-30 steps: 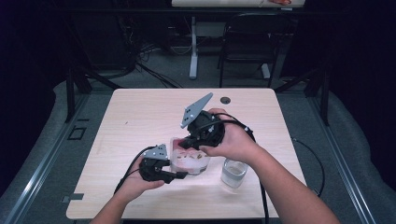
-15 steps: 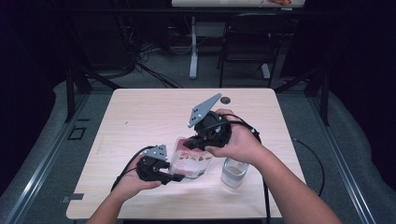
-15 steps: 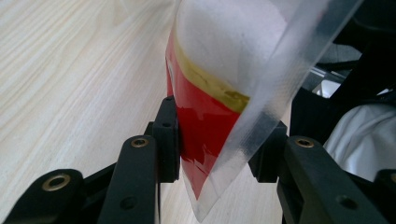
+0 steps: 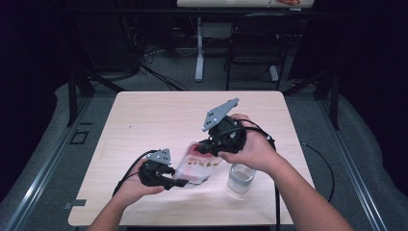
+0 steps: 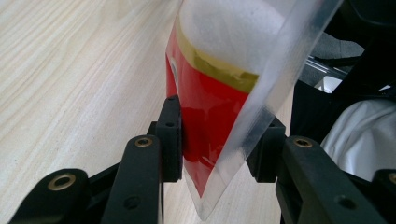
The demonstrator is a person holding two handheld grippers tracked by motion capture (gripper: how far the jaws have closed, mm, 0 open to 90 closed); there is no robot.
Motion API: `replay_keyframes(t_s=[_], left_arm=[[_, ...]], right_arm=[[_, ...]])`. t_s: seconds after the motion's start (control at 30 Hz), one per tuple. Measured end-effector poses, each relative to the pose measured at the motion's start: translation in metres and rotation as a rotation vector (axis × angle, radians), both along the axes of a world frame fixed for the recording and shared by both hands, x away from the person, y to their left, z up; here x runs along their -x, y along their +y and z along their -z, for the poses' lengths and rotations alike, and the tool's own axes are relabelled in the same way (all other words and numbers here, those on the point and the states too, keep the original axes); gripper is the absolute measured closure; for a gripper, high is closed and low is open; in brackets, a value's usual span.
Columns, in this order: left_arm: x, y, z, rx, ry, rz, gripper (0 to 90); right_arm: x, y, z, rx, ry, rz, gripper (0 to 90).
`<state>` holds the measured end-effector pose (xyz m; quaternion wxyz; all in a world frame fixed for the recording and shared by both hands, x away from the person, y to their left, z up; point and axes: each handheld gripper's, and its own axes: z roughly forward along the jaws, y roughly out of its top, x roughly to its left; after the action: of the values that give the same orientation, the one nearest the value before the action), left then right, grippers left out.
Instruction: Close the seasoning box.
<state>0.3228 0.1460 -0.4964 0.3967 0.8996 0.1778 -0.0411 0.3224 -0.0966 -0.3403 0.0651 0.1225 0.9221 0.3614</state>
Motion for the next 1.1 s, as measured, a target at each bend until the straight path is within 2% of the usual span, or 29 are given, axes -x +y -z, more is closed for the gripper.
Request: replay_keyframes(t_s=[0.07, 0.27, 0.47, 0.67, 0.73, 0.87, 1.1], left_arm=[[0.0, 0.001, -0.001, -0.004, -0.006, -0.004, 63.6], [-0.001, 0.005, -0.003, 0.009, 0.014, 0.001, 64.1], [-0.002, 0.007, -0.003, 0.002, 0.006, -0.009, 64.6], [-0.002, 0.01, -0.005, -0.001, -0.007, -0.016, 64.9], [-0.002, 0.012, -0.006, 0.012, 0.003, -0.006, 64.9], [-0.002, 0.013, -0.008, 0.02, -0.002, -0.002, 65.1], [-0.002, 0.013, -0.008, 0.012, 0.001, -0.001, 65.5]], right_arm=[[0.0, -0.003, 0.001, 0.0, -0.001, 0.002, 84.7], [0.0, -0.011, 0.004, -0.017, 0.0, 0.02, 87.1], [0.001, -0.018, 0.01, -0.02, -0.003, 0.044, 89.5], [0.003, -0.026, 0.016, -0.06, 0.004, 0.061, 89.8], [0.003, -0.031, 0.019, -0.078, 0.01, 0.071, 89.8], [0.005, -0.037, 0.021, -0.095, 0.013, 0.083, 89.8], [0.007, -0.046, 0.029, -0.131, 0.018, 0.097, 89.9]])
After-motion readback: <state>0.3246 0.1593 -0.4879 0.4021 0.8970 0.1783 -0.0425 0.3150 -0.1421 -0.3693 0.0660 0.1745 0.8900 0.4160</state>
